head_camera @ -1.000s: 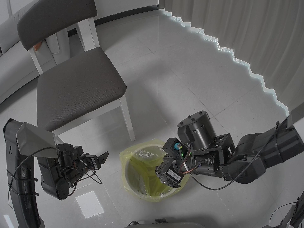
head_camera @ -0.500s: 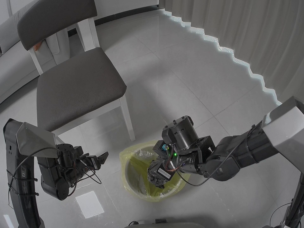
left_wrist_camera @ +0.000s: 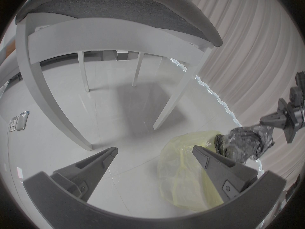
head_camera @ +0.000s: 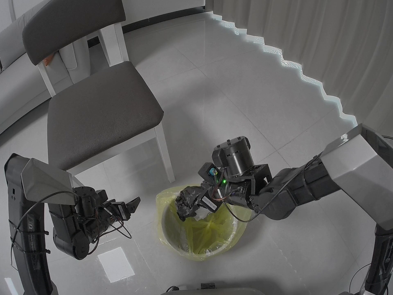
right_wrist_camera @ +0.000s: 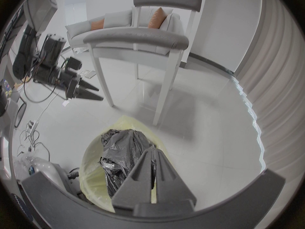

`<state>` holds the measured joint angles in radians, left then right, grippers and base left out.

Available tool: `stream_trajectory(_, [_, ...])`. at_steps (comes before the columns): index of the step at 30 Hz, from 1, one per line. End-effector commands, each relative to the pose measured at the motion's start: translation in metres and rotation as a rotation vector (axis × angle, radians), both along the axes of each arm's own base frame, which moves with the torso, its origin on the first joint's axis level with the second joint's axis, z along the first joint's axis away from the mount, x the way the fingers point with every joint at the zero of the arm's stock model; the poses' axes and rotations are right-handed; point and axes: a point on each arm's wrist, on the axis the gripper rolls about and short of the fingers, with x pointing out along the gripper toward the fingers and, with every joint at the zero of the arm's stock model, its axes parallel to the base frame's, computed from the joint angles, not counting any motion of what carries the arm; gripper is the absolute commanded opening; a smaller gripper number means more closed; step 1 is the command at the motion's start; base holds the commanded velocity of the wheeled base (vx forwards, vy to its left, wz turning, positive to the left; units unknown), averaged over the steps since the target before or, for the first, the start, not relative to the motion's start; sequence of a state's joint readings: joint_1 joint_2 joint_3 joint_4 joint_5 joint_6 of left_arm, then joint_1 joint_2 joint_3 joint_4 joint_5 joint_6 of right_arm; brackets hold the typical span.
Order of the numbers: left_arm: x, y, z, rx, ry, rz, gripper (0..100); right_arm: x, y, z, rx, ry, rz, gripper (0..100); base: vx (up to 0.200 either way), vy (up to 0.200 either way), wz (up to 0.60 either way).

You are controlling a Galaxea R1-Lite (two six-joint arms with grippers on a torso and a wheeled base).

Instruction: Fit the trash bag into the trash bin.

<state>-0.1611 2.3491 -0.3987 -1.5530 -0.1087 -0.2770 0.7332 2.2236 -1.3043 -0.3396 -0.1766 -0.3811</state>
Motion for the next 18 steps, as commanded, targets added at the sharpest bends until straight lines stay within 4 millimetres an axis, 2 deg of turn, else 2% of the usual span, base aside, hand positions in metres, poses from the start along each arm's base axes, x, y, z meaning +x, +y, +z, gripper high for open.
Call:
stream_trajectory(1, [-0.002,-0.001,0.001,0.0,-0.008,0.001,100,-0.019,0.002,-0.011,-0.039,0.041,0.034,0,0.0,0.0,0.0])
stream_trajectory(6, [-0.003,0.001,0.001,0.0,-0.005,0.008,100,-0.04,0.002,-0.011,-0.06,0.063,0.069,0,0.0,0.0,0.0])
stream_trajectory(18, [-0.004,-0.001,-0.002,-0.001,0.007,0.003,100,-0.047,0.017,-0.021,-0.063,0.072,0.103,0,0.0,0.0,0.0])
